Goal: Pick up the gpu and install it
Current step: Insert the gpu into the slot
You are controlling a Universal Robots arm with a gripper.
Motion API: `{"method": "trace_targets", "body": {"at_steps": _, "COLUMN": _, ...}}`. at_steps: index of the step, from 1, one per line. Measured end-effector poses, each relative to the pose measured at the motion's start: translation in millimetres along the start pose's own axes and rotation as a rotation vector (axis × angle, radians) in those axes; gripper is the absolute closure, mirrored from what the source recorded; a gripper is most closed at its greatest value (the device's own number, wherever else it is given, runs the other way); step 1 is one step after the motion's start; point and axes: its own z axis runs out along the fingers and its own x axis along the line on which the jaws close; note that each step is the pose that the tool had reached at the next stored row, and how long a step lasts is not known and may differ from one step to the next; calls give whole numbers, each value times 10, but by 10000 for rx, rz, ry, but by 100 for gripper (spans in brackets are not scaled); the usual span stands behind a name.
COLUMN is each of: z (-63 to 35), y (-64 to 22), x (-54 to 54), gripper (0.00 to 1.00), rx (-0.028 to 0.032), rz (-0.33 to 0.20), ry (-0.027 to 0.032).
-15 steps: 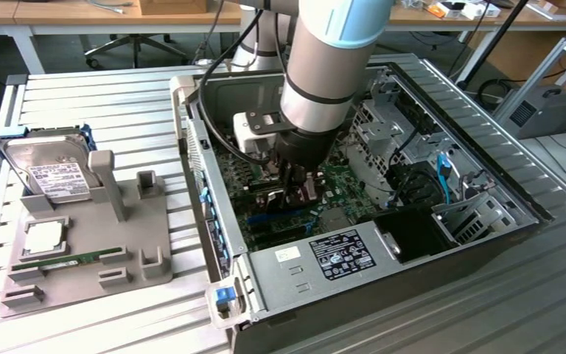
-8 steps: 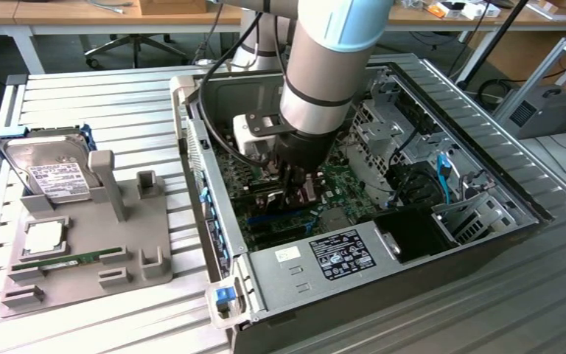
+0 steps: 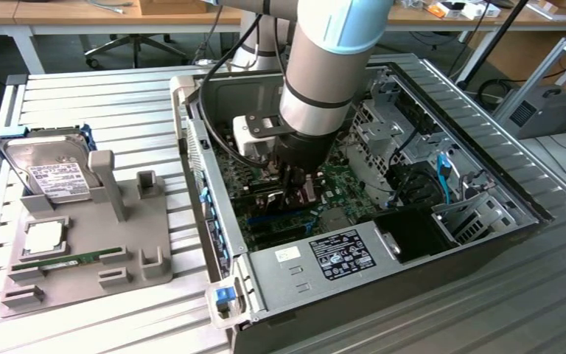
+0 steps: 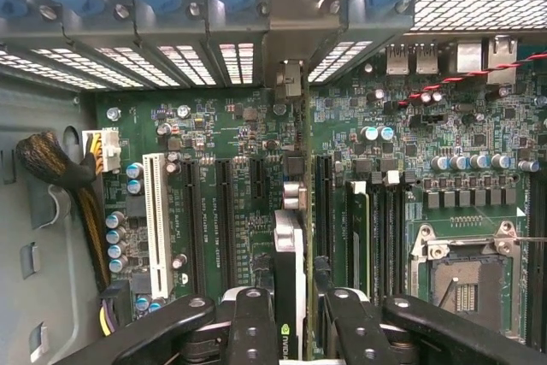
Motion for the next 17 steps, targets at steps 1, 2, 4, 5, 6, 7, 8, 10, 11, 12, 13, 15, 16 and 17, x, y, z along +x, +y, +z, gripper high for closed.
{"method": "trace_targets", "body": {"at_steps": 1, "z": 0, "y": 0, "x": 0, "gripper": 73, "rx": 0, "rz": 0, "ry": -1}}
{"method": "trace_targets", "body": {"at_steps": 2, "z": 0, "y": 0, "x": 0, "gripper": 73, "rx": 0, "rz": 0, "ry": 0}}
{"method": "trace_targets", "body": {"at_steps": 4, "z": 0, "y": 0, "x": 0, "gripper": 73, "rx": 1, "rz": 0, "ry": 0}}
{"method": "trace_targets", "body": {"at_steps": 5, "z": -2, "y": 0, "x": 0, "gripper": 73, "rx": 3, "rz": 0, "ry": -6}}
{"method": "trace_targets", "body": {"at_steps": 6, "z": -4, "y": 0, "x": -1, "gripper": 73, "rx": 3, "rz": 0, "ry": -9}}
{"method": "trace_targets", "body": {"at_steps": 7, "z": -7, "y": 0, "x": -1, "gripper": 73, "rx": 2, "rz": 1, "ry": -7}}
{"method": "trace_targets", "body": {"at_steps": 8, "z": -10, "y": 0, "x": 0, "gripper": 73, "rx": 0, "rz": 1, "ry": -4}}
{"method": "trace_targets", "body": {"at_steps": 10, "z": -12, "y": 0, "x": -1, "gripper": 73, "rx": 0, "rz": 0, "ry": -6}}
{"method": "trace_targets", "body": {"at_steps": 11, "z": -15, "y": 0, "x": -1, "gripper": 73, "rx": 1, "rz": 0, "ry": -7}}
{"method": "trace_targets", "body": {"at_steps": 12, "z": -25, "y": 0, "x": -1, "gripper": 73, "rx": -1, "rz": 0, "ry": -4}}
{"method": "trace_targets", "body": {"at_steps": 13, "z": -33, "y": 0, "x": -1, "gripper": 73, "rx": -1, "rz": 1, "ry": -4}}
{"method": "trace_targets", "body": {"at_steps": 15, "z": -39, "y": 0, "x": -2, "gripper": 73, "rx": 1, "rz": 0, "ry": -13}}
{"method": "trace_targets", "body": {"at_steps": 16, "z": -40, "y": 0, "x": -1, "gripper": 73, "rx": -2, "rz": -1, "ry": -52}}
{"method": "trace_targets", "body": {"at_steps": 17, "z": -40, "y": 0, "x": -2, "gripper": 73, "rx": -3, "rz": -1, "ry": -70}}
